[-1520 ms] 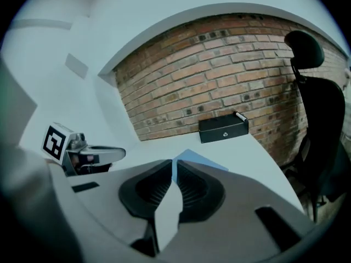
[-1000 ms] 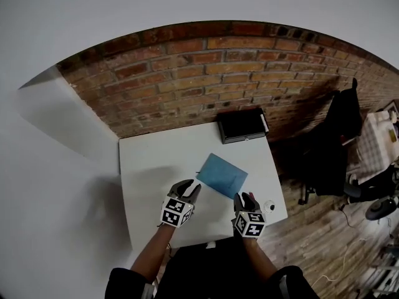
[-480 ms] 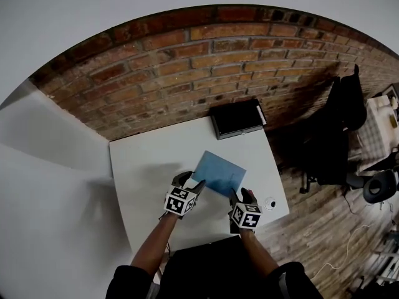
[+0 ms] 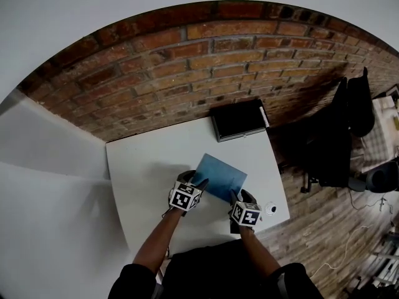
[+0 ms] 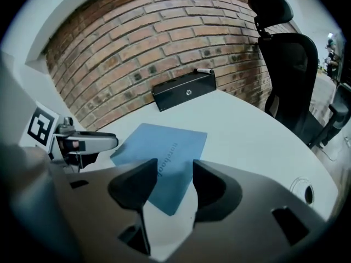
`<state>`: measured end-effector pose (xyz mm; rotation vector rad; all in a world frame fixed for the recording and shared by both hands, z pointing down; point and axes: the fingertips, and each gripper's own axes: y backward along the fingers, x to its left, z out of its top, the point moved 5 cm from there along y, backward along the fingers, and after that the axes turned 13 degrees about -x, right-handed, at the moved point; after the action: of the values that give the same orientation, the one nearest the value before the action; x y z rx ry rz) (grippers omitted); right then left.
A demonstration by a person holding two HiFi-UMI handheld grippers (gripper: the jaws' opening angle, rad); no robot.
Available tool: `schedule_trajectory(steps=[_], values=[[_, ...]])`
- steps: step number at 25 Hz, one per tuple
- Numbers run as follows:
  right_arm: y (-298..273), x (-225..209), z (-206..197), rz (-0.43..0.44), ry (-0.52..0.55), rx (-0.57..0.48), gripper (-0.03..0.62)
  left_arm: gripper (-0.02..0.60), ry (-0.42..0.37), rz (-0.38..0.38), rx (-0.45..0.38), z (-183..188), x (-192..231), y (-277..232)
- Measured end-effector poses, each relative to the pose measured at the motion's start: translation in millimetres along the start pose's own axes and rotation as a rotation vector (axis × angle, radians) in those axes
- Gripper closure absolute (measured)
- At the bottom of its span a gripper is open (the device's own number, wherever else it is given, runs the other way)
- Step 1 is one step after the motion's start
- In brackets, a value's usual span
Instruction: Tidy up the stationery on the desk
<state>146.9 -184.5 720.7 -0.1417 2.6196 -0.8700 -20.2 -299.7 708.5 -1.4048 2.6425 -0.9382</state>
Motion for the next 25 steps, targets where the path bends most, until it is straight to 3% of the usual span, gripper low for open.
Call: schedule_trajectory(steps=[18, 21, 23, 25], values=[[-10, -7, -5, 0.001, -0.094, 0.069, 0.404, 0.33, 0.031, -0.015, 0.074, -17, 13, -25], [-12, -8, -6, 0.005, -0.11, 0.091, 0.413, 0.331, -0.008, 0.004, 0.069, -16, 13, -24], [-12, -10, -6, -0.009, -0.108, 0.107, 0.429, 0.375, -0.047, 0.043, 0.057, -15, 14, -21], [-13, -16, -8, -0.017, -0.113, 0.112, 0.47, 0.44, -0.028, 0.072, 0.037, -13, 17, -17]])
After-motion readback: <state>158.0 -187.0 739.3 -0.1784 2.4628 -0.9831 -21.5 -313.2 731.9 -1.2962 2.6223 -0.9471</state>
